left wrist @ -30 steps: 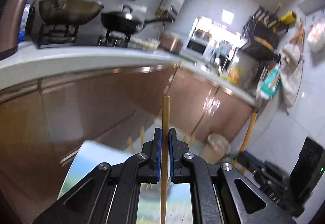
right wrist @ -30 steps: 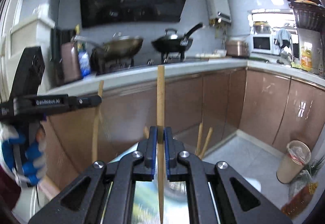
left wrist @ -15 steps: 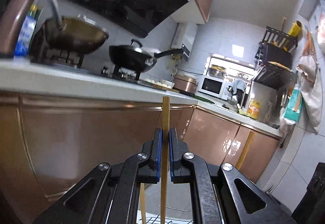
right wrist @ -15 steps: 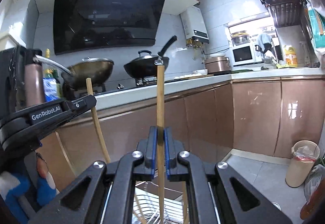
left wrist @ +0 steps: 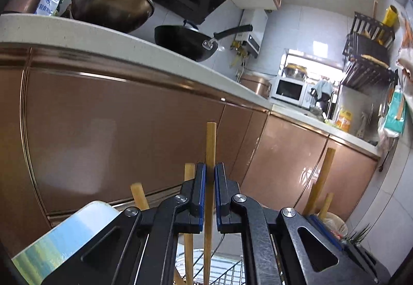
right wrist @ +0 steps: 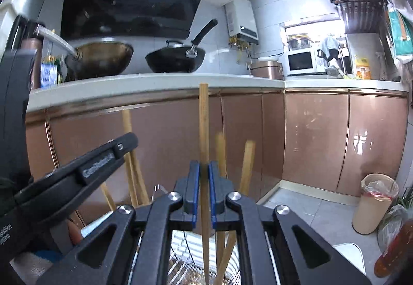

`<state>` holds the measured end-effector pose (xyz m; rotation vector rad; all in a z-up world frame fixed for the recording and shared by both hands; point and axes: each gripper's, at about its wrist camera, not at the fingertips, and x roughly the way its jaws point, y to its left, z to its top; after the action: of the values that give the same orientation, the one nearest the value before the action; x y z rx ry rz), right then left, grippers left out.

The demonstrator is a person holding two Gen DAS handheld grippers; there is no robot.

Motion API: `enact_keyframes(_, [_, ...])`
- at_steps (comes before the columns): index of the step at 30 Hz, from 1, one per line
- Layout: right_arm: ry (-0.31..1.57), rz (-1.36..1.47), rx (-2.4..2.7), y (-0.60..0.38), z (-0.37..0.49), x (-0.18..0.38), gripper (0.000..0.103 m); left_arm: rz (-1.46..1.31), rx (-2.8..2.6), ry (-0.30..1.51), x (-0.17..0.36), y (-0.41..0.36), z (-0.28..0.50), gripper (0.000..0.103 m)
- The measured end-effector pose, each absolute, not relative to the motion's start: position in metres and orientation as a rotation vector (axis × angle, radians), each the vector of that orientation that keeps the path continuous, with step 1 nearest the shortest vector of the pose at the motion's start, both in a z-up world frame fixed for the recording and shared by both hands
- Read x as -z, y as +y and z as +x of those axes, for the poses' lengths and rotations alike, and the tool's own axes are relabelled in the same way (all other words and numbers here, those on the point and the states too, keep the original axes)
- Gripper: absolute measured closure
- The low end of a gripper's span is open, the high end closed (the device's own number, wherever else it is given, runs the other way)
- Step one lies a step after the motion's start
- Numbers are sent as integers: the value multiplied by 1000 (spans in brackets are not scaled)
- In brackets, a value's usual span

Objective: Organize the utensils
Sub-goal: 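Lower the chopsticks into the wire holder and open both tools, then withdraw both open tools back over the spoons on the table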

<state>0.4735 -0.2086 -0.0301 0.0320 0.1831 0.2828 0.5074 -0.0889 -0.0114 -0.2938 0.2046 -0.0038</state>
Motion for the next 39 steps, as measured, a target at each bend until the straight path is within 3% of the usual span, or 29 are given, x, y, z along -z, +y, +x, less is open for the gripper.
enact_keyframes(15, [281,16,-267,-220,463,49,95,-277,-18,284,24,-83,501,96])
enact_keyframes(17, [292,19,-267,-222,461,48,93,-280,-12,299,24,-81,499,93])
enact_keyframes(20, [299,22,-268,-223,453,43,80,-268,0,310,22,-79,492,74])
enact_keyframes(23, [302,17,-274,-222,442,38,79,-272,3,303,17,-74,481,65])
enact_keyframes(39, [317,25,-293,-242,350,-13,78,-190,53,323,-33,-44,395,56])
